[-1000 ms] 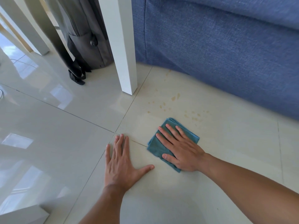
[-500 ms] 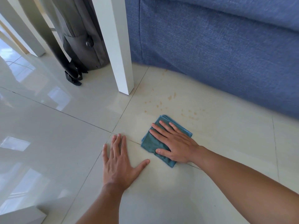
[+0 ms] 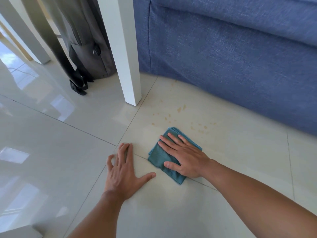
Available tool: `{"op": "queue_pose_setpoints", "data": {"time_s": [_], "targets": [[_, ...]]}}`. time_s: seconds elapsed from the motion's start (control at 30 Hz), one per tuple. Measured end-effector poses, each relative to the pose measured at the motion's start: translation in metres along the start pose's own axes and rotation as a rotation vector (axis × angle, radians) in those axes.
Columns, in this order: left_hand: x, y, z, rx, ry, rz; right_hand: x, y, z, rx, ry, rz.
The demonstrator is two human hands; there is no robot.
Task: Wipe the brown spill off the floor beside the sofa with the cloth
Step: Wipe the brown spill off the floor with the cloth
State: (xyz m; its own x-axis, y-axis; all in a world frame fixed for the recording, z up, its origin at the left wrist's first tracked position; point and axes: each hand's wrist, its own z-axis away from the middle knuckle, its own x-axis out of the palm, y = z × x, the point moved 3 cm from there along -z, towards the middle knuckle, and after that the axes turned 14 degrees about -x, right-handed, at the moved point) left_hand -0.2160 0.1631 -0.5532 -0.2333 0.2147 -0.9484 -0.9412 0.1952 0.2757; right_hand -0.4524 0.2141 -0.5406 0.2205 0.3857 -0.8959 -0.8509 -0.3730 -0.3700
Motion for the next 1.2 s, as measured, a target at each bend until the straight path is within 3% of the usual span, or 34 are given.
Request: {"op": "queue_pose_setpoints", "data": {"time_s": [0.27, 0.5, 1.2], "targets": [[0.001, 0.014, -0.054, 0.135, -0.006, -0.026, 0.003, 0.005, -0.02, 0.062, 0.103, 0.076], [0.005, 0.028, -0.065, 0.1, 0.08, -0.043, 0.008, 0.005, -0.017, 0.101, 0.161, 0.09], [0.0, 0.032, -0.067, 0.082, 0.027, -0.014, -0.022, 0.052, -0.072, 0.228, 0.215, 0.085]]}}
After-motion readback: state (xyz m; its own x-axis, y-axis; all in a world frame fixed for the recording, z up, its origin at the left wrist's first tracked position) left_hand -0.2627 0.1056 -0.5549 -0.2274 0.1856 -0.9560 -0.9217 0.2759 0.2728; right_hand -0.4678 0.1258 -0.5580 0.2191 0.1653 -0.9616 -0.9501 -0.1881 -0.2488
